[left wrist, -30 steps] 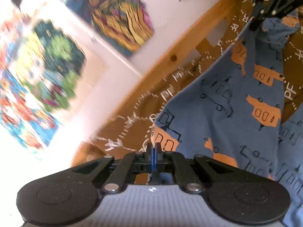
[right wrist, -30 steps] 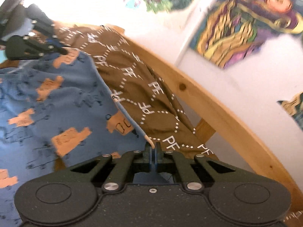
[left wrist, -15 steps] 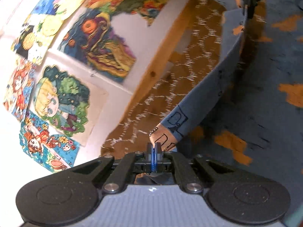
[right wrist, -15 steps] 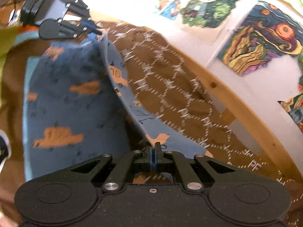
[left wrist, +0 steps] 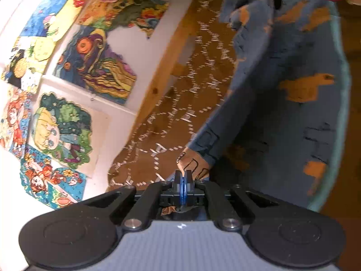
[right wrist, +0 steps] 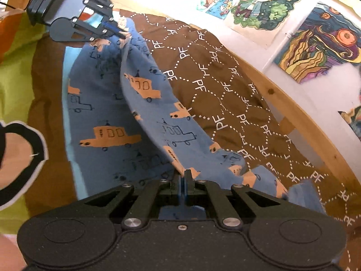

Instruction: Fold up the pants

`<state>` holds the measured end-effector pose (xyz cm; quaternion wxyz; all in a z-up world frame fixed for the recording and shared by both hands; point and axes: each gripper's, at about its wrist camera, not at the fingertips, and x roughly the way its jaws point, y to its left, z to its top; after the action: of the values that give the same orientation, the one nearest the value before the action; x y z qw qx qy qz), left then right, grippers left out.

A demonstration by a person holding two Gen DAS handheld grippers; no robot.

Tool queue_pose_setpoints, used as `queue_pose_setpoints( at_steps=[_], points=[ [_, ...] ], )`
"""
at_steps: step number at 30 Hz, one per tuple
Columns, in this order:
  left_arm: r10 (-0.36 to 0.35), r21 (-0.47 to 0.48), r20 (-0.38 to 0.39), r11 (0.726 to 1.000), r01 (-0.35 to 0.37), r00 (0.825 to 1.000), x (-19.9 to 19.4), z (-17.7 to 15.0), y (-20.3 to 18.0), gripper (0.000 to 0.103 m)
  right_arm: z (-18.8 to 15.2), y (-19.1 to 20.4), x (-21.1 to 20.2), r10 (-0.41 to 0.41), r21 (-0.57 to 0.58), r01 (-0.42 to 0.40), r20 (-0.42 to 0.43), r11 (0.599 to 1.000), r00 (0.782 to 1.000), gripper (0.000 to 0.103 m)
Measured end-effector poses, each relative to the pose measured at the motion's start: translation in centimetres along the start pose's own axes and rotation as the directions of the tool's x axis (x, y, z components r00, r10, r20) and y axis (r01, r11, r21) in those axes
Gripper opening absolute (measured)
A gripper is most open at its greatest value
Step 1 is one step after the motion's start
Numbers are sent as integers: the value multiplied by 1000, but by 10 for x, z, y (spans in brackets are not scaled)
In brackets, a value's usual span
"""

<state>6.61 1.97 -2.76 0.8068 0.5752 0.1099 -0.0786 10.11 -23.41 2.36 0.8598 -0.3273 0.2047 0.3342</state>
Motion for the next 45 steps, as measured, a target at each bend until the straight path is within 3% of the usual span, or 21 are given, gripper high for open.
queue_pose_setpoints(
  at_steps=[14, 21, 25, 28, 30, 32, 33, 34, 36, 38, 42, 45],
  points=[
    [-128, 88, -51, 987, 132, 990, -12, -14, -28, 1, -25, 45, -8, -32, 128, 36, -35, 991, 999, 1],
    [-148, 130, -70, 979, 156, 987, -13, -18, -32, 1, -26, 59, -13, -33, 42, 34, -21, 999, 999, 1],
    [-161, 133, -80, 976, 171, 984, -14, -19, -34, 8, -28, 63, -9, -26, 34, 27, -48, 999, 998, 4],
    [-176, 108, -77, 977, 184, 981, -18, -19, -30, 30, -28, 62, -10, -24, 34, 26, -60, 999, 998, 14],
    [-199, 49, -81, 978, 204, 977, -21, -16, -22, 42, -30, 61, -13, -36, 36, 39, -75, 999, 997, 34],
    [-223, -30, -86, 975, 221, 971, -25, -12, -14, 62, -31, 58, -18, -44, 60, 49, -86, 997, 995, 49],
    [-231, -70, -84, 972, 226, 969, -27, -9, -10, 65, -31, 55, -21, -41, 79, 48, -98, 996, 994, 61],
    [-239, -112, -81, 967, 229, 968, -29, -5, -6, 69, -31, 53, -26, -47, 97, 57, -103, 994, 994, 66],
    [-268, -246, -73, 938, 243, 961, -31, 8, 4, 82, -32, 49, -36, -82, 127, 96, -116, 987, 990, 86],
    [-302, -405, -47, 877, 258, 952, -30, 21, 13, 103, -34, 45, -48, -134, 159, 156, -139, 975, 981, 96],
    [-376, -650, 42, 693, 311, 926, -15, 54, 20, 103, -46, 24, -72, -222, 326, 279, -203, 903, 954, 102],
    [-399, -753, 140, 552, 359, 906, -5, 81, 14, 103, -65, 7, -89, -262, 496, 352, -243, 794, 934, 102]
  ],
)
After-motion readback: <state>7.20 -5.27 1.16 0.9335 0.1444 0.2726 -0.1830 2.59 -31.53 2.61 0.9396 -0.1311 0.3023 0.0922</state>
